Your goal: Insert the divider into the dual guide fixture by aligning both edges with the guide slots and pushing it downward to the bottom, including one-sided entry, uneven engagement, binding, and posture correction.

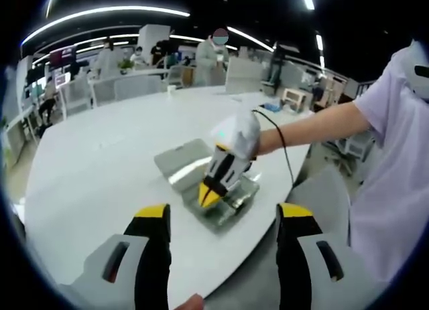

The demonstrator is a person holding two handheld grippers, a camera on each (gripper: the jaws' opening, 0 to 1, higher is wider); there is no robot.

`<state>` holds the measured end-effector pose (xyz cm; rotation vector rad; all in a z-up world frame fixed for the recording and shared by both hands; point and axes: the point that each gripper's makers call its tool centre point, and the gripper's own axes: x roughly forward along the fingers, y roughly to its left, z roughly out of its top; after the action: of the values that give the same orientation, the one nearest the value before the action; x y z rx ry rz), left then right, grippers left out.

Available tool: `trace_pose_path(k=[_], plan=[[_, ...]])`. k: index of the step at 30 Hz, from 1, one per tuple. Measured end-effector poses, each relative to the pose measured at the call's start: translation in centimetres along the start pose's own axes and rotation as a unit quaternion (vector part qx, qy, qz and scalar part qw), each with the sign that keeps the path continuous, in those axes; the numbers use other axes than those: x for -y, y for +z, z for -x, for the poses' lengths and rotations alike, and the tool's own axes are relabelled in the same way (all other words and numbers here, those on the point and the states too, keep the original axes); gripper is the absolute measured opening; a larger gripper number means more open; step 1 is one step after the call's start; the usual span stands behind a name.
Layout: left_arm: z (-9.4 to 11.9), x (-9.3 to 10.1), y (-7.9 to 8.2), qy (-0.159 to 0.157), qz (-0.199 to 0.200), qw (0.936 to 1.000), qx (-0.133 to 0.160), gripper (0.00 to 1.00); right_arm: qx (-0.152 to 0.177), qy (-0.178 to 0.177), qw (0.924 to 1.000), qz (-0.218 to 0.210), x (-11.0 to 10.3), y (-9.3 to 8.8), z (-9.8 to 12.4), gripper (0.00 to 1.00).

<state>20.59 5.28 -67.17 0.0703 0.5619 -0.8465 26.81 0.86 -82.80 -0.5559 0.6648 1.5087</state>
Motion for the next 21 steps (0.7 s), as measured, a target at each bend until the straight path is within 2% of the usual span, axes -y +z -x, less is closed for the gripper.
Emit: trace_pose_path(k=[21], plan=[[0.21, -0.34, -0.22, 0.002, -0.004, 1.0, -0.008, 0.62, -0.01, -0.002, 0.9999, 0.001, -0.02, -0.76, -0.67, 0.0]])
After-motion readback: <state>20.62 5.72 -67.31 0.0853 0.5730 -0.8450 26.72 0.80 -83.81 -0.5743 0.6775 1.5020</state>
